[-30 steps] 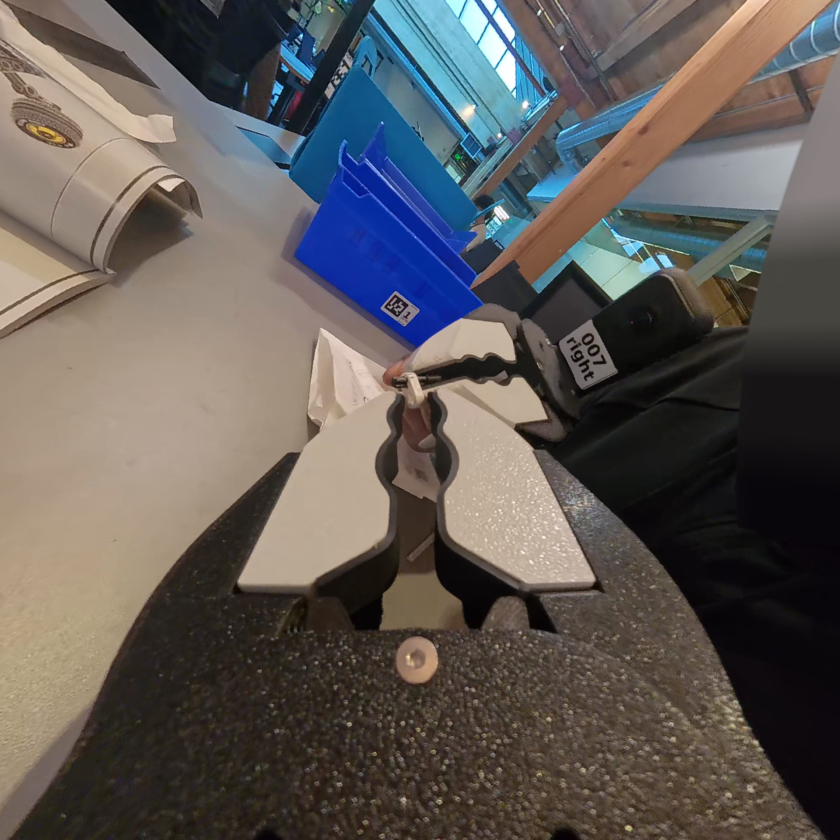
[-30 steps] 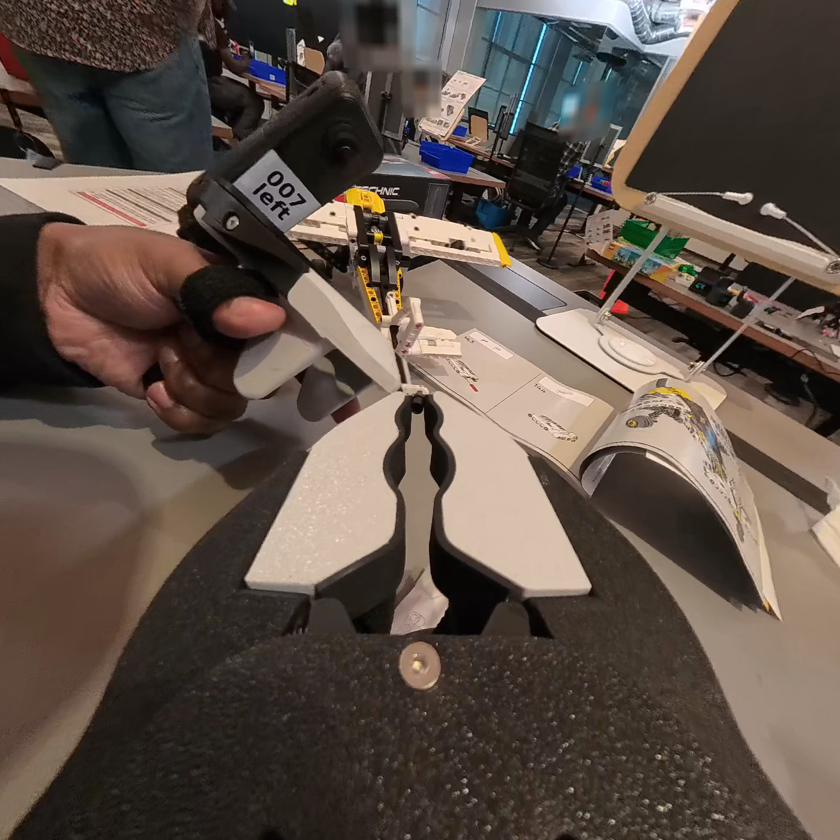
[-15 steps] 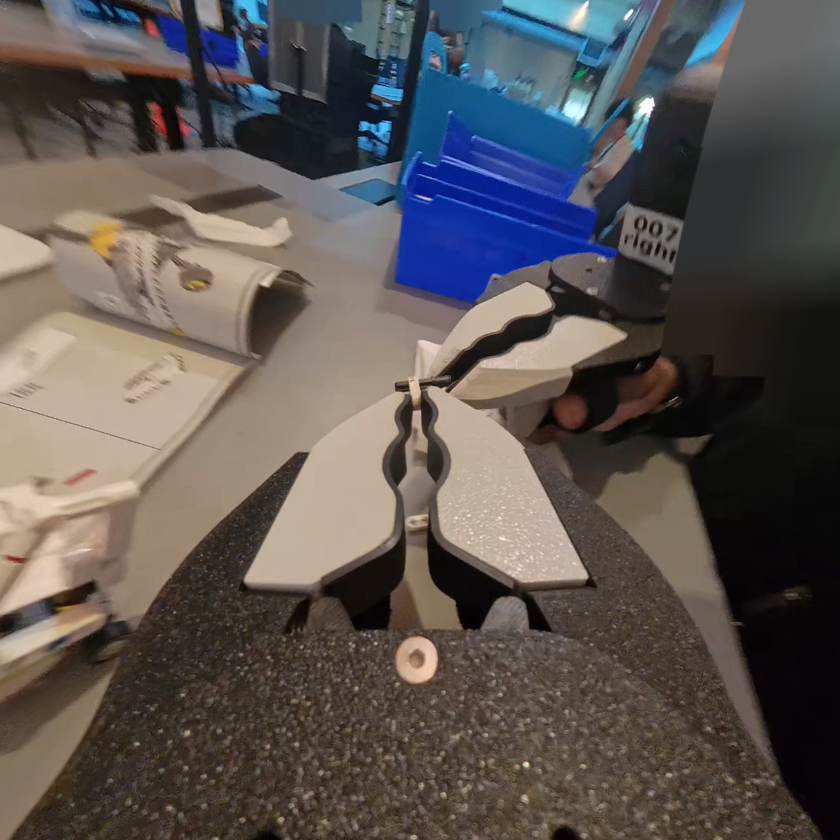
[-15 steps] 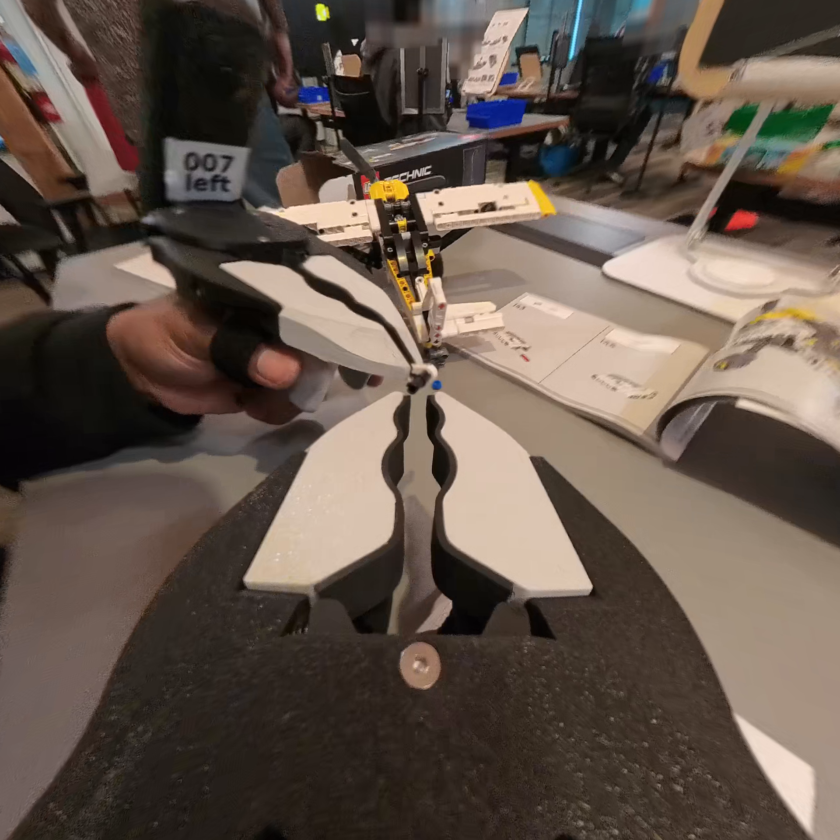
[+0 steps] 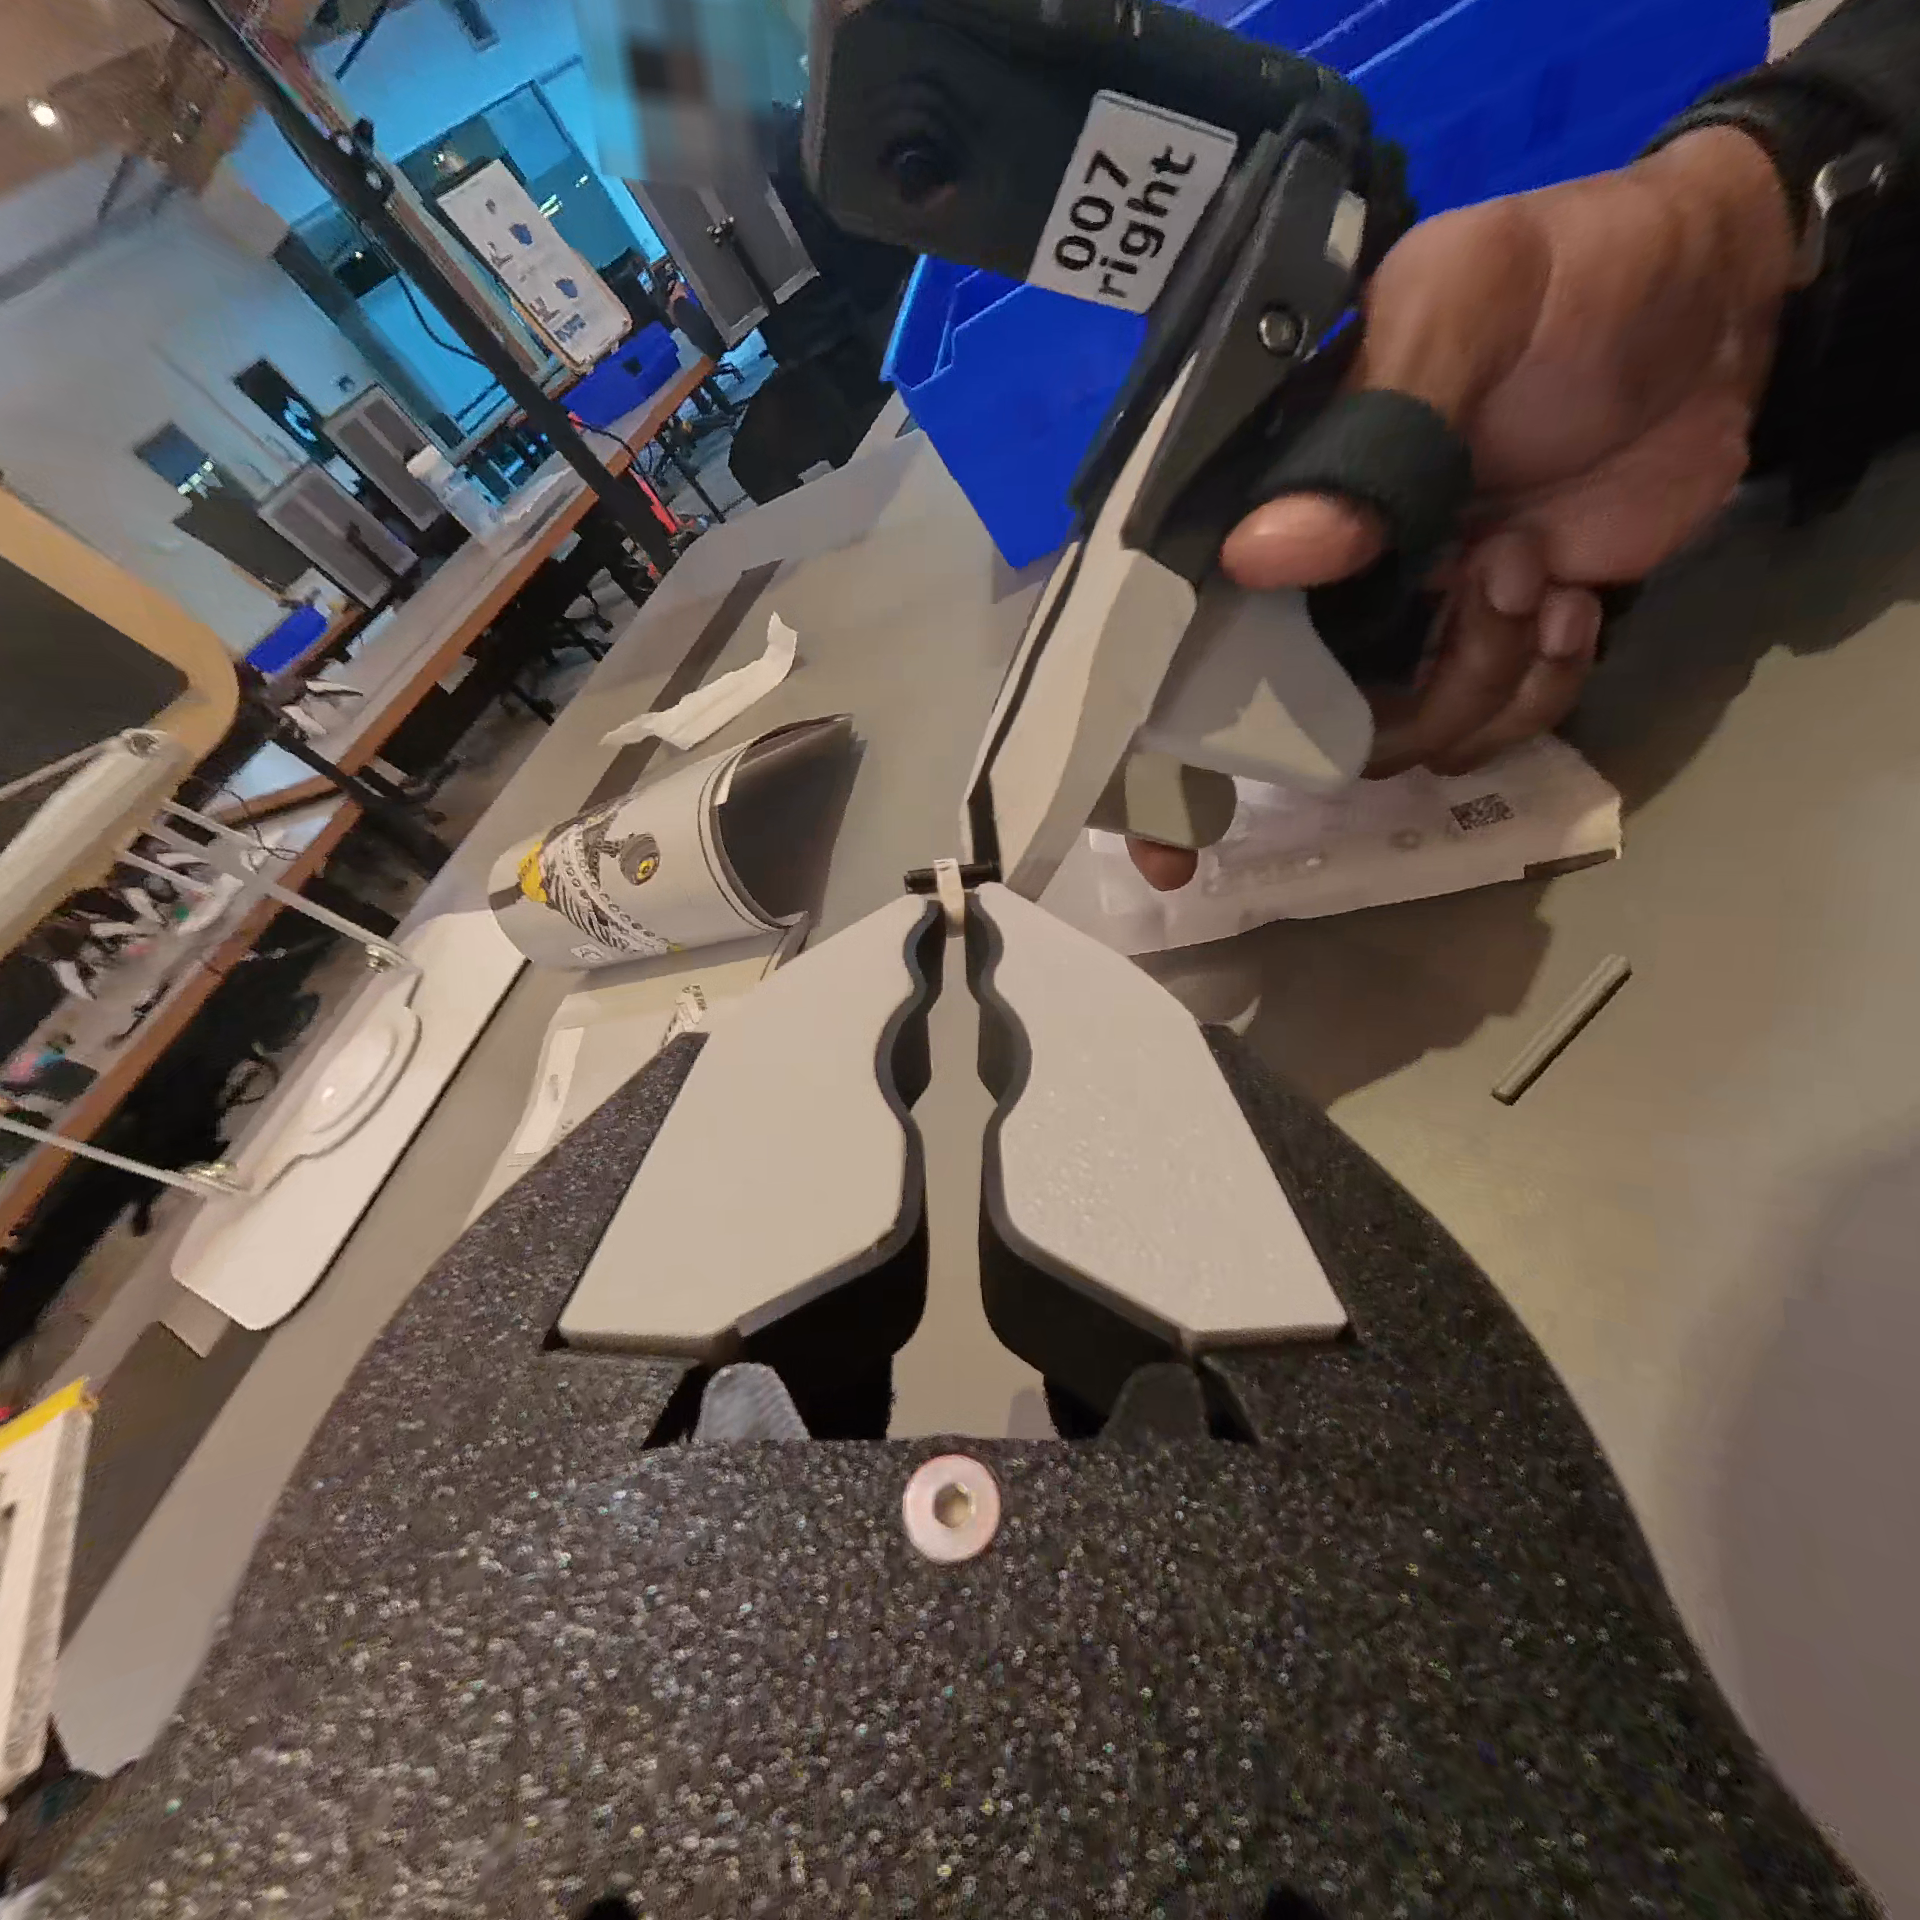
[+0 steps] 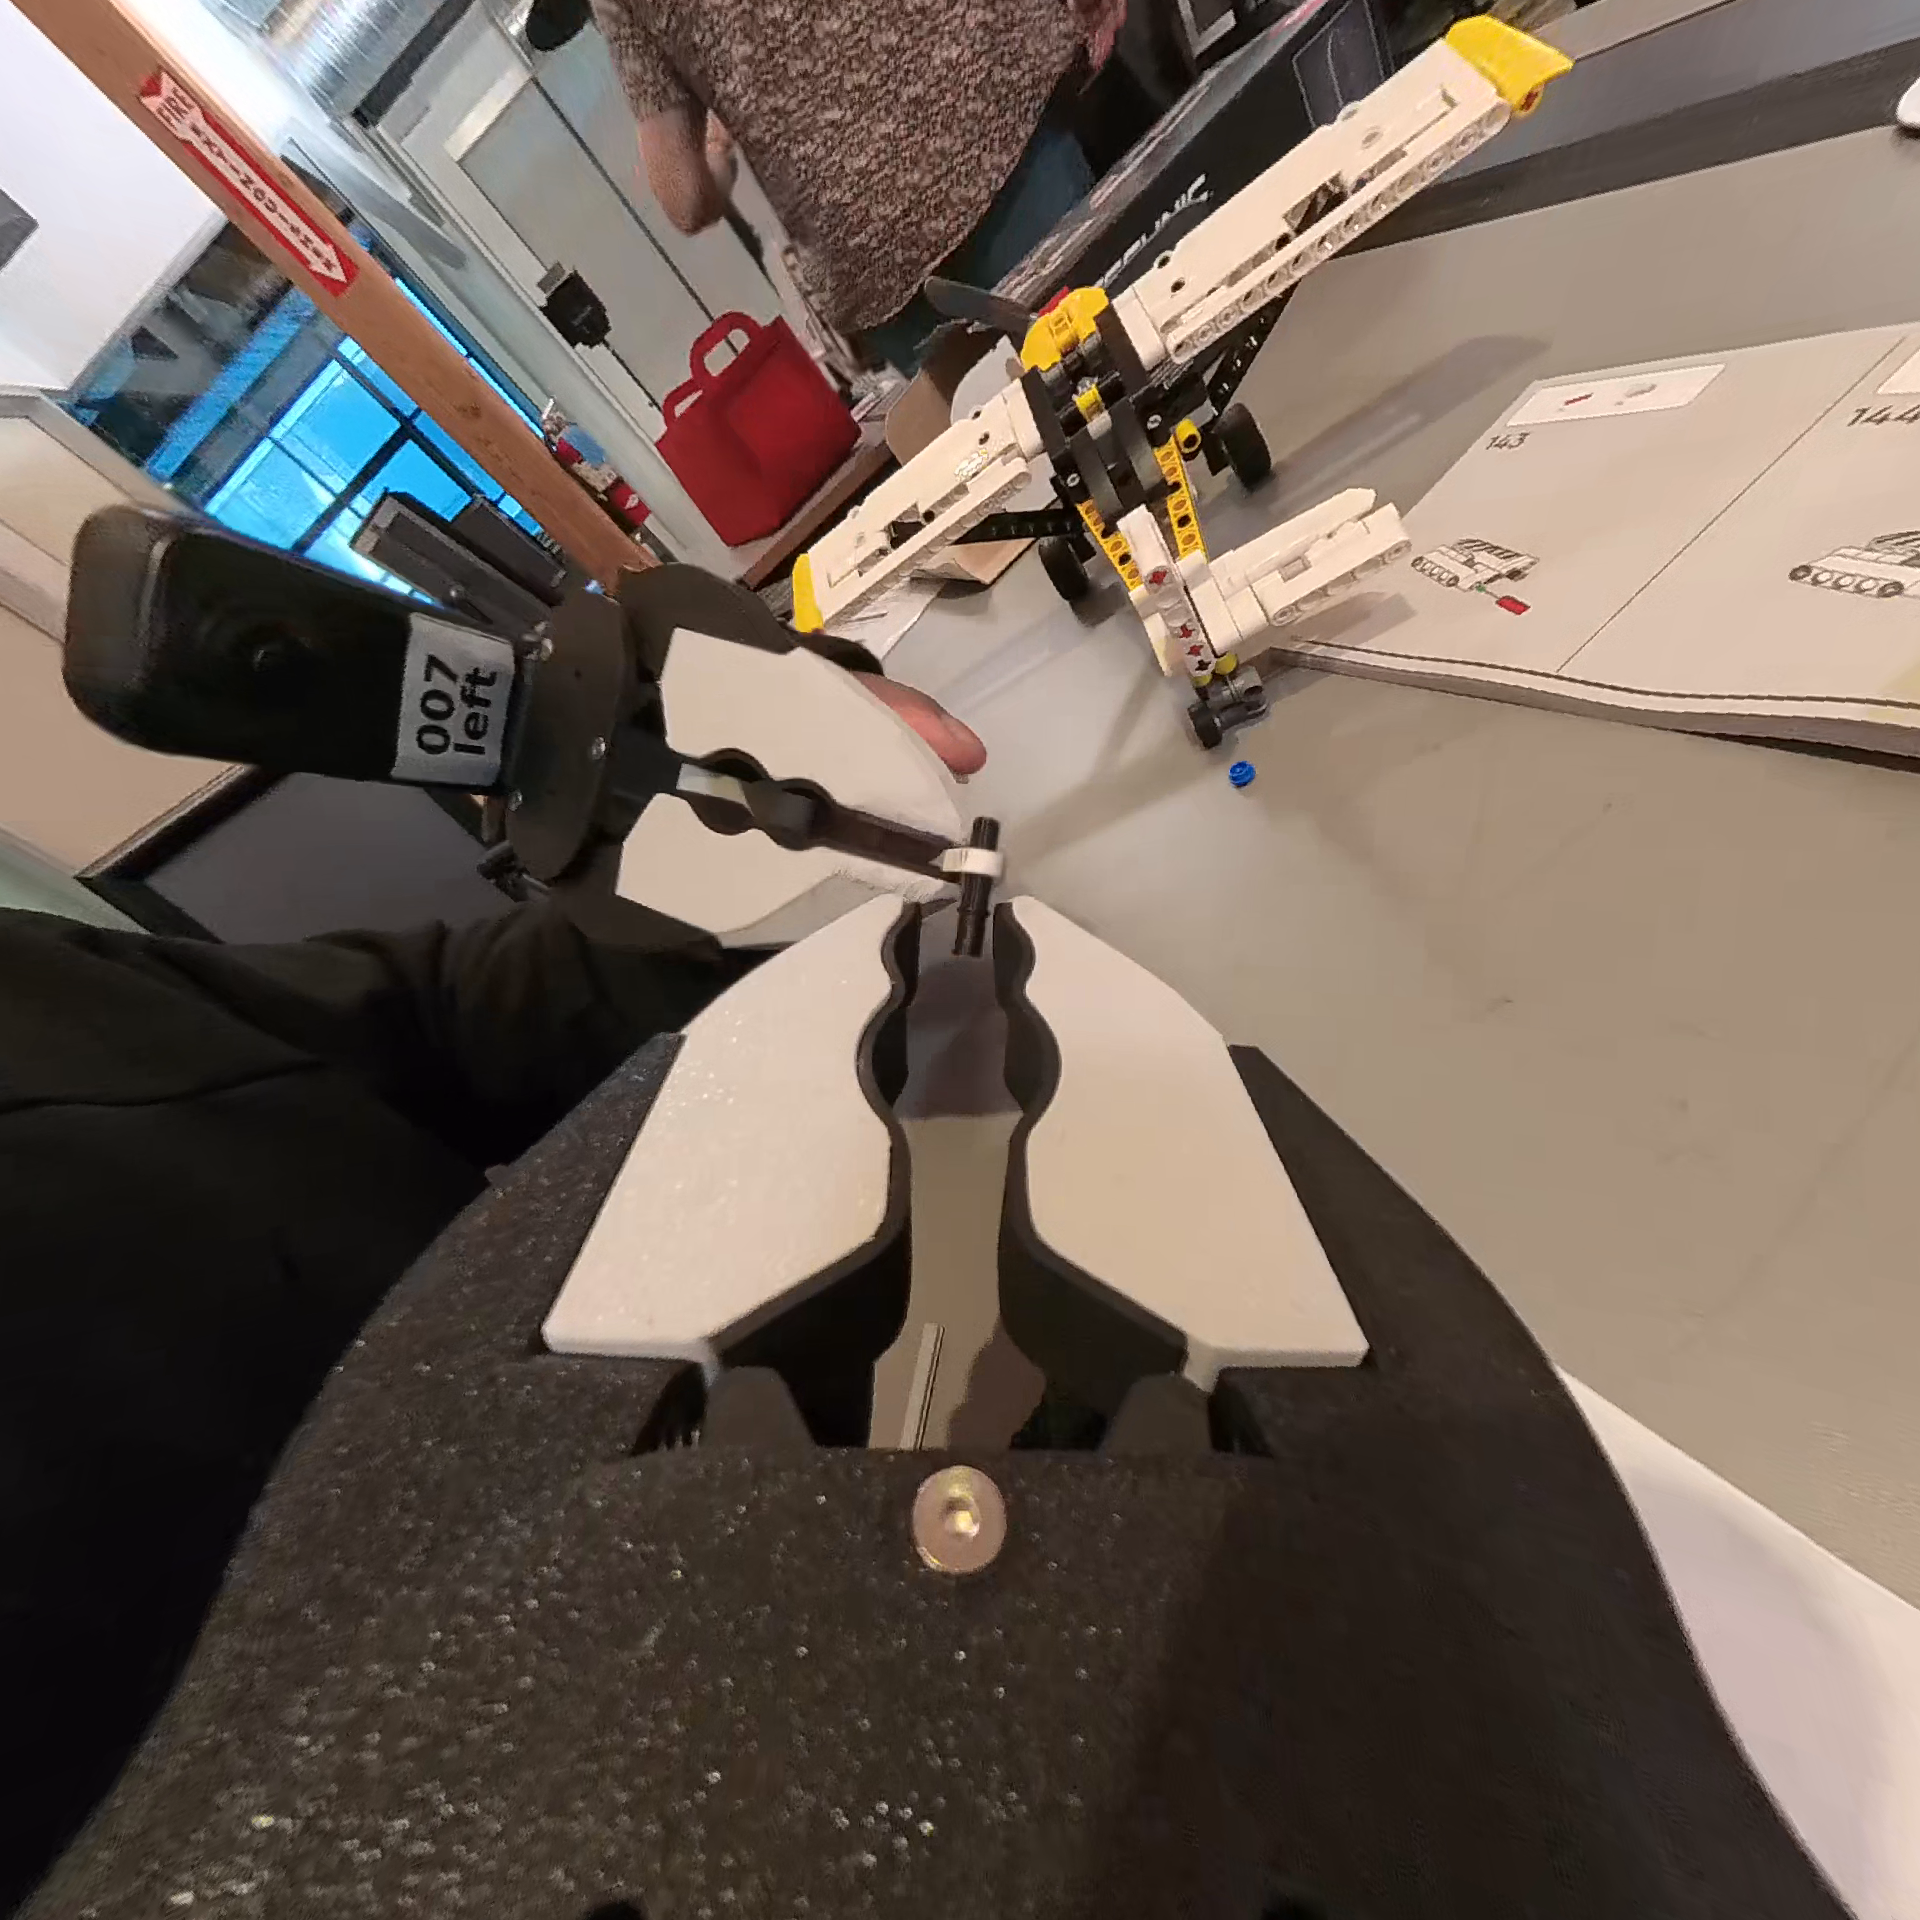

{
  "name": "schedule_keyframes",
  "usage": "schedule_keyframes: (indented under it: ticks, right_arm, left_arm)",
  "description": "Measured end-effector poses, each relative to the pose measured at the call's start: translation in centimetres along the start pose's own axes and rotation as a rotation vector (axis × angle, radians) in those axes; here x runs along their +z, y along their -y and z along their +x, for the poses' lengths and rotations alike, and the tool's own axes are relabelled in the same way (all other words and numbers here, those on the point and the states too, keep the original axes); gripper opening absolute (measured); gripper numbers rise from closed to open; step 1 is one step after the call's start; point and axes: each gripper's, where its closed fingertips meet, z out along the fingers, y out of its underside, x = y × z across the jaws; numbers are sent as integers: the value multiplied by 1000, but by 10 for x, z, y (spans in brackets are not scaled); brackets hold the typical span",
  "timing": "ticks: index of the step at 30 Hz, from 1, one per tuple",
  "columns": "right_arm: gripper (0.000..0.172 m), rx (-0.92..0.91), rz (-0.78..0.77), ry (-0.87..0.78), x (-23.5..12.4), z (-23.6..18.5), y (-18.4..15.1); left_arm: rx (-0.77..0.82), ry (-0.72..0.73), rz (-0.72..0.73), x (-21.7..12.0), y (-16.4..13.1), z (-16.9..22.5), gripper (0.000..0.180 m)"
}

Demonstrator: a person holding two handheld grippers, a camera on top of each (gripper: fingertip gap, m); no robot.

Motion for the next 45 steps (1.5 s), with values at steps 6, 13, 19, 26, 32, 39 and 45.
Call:
schedule_keyframes:
  ticks: [6, 13, 19, 26, 32, 39, 45]
  right_arm:
    - [5, -5, -15, -4, -1, 1, -2]
    - [5, 14, -25, 21, 1, -2, -5]
    - [5, -6, -69, 26, 2, -2, -11]
    - [4, -16, -119, 29, 4, -3, -17]
    - [4, -54, -161, -11, 5, 0, -23]
    - [4, -95, -211, -18, 7, -1, -30]
    - [4, -122, -223, -42, 9, -2, -32]
  left_arm:
    - [101, 12, 7, -1, 0, 2, 4]
    - [124, 40, 39, -2, 4, 1, 6]
    - [195, 33, 23, -3, 2, 3, 10]
    - [464, 70, -32, -5, -2, 8, 7]
    - [556, 73, -75, -4, -7, 12, 6]
    - [708, 97, -143, -3, -13, 14, 11]
    - [744, 107, -194, 0, -20, 13, 7]
